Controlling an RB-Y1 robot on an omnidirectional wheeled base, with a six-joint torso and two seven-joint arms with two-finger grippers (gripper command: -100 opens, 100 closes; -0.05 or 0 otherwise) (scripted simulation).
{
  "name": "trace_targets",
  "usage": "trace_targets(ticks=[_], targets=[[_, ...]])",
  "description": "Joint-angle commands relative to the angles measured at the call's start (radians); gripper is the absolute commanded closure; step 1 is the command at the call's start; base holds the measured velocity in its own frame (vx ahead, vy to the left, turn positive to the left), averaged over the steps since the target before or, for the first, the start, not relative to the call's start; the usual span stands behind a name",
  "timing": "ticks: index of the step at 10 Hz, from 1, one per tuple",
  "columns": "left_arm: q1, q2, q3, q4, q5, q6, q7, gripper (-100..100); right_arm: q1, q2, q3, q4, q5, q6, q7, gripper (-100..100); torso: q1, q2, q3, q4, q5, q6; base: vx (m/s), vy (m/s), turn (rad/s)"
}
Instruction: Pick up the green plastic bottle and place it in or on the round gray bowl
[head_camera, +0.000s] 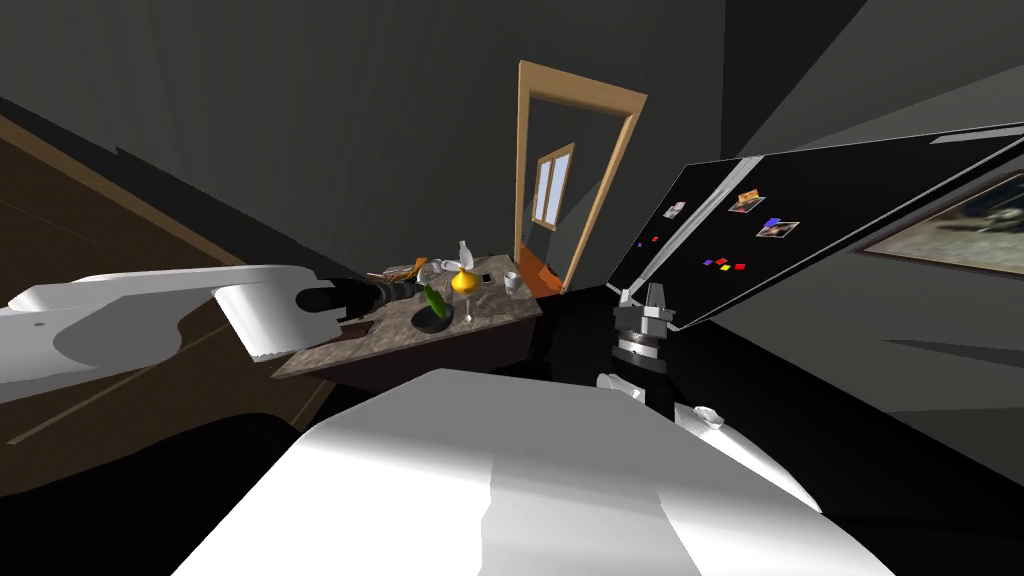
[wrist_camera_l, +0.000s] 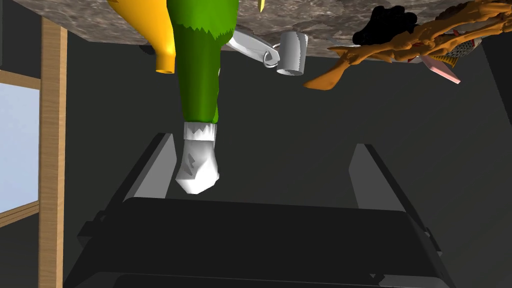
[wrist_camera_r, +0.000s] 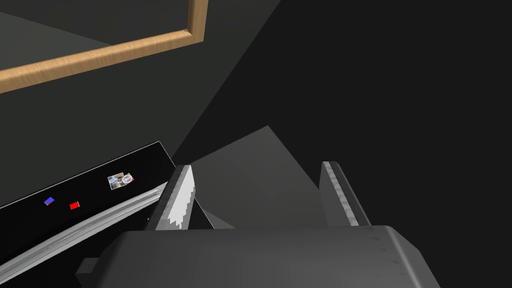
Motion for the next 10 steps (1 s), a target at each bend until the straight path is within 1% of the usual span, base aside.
trace_targets(ticks=[1, 3, 4, 5, 10], targets=[[0.001, 0.029, 0.049, -0.009, 0.049, 0.025, 0.005, -100, 0.0, 0.0, 0.0, 0.0, 0.0, 0.0, 0.0, 0, 0.0, 0.0, 0.0, 0.0, 0.0, 0.0, -0.001, 0.033, 0.046], [0.003, 0.064, 0.105, -0.02, 0.102, 0.055, 0.013, -100, 0.0, 0.0, 0.0, 0.0, 0.0, 0.0, 0.0, 0, 0.0, 0.0, 0.0, 0.0, 0.0, 0.0, 0.002, 0.036, 0.043], [-0.003, 0.07, 0.085, -0.013, 0.085, 0.049, 0.022, -100, 0.0, 0.0, 0.0, 0.0, 0.0, 0.0, 0.0, 0, 0.0, 0.0, 0.0, 0.0, 0.0, 0.0, 0.001, 0.016, 0.004], [-0.003, 0.072, 0.088, -0.013, 0.088, 0.053, 0.024, 0, 0.0, 0.0, 0.0, 0.0, 0.0, 0.0, 0.0, 0, -0.001, 0.0, 0.0, 0.0, 0.0, 0.0, 0.0, 0.0, 0.0], [-0.003, 0.072, 0.088, -0.013, 0.087, 0.053, 0.024, 0, 0.0, 0.0, 0.0, 0.0, 0.0, 0.0, 0.0, 0, -0.003, 0.0, 0.0, 0.0, 0.0, 0.0, 0.0, 0.0, 0.0]])
